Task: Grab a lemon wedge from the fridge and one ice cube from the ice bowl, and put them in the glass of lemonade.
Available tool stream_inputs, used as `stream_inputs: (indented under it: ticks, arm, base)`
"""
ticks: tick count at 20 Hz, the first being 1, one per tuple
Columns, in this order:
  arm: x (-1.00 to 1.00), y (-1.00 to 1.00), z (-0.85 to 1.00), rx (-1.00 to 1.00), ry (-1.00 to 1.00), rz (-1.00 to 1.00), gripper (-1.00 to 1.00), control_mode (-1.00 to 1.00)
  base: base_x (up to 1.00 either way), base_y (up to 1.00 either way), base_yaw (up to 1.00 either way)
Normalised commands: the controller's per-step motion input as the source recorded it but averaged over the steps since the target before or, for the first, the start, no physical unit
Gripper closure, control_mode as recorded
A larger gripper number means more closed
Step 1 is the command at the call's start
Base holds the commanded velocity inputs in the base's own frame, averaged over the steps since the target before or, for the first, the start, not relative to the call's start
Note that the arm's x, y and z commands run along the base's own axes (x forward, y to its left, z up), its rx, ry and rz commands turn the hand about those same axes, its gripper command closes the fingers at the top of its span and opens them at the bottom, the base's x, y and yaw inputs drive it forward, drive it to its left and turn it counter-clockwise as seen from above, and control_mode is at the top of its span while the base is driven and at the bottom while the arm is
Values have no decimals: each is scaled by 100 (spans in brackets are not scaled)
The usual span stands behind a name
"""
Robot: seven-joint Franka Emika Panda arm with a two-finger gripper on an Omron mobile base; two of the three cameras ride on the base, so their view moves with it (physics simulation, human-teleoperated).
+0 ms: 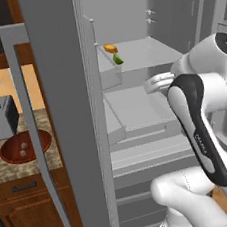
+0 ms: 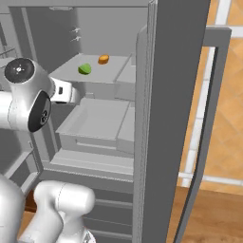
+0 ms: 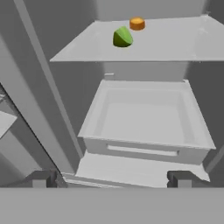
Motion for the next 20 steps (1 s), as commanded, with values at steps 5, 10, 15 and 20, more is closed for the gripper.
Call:
stream_inputs:
  ticks: [5,10,15,20]
  arm:
    - [59,4,5,0,0,0,-100,-100]
    - [59,9,17,0,0,0,-100,-100]
    - [60,23,16,0,-3,0,-100,-100]
    - [63,10,0,0,0,0,-100,-100]
  base:
    - [0,0,0]
    - [0,0,0]
    - [0,0,0]
    - [0,0,0]
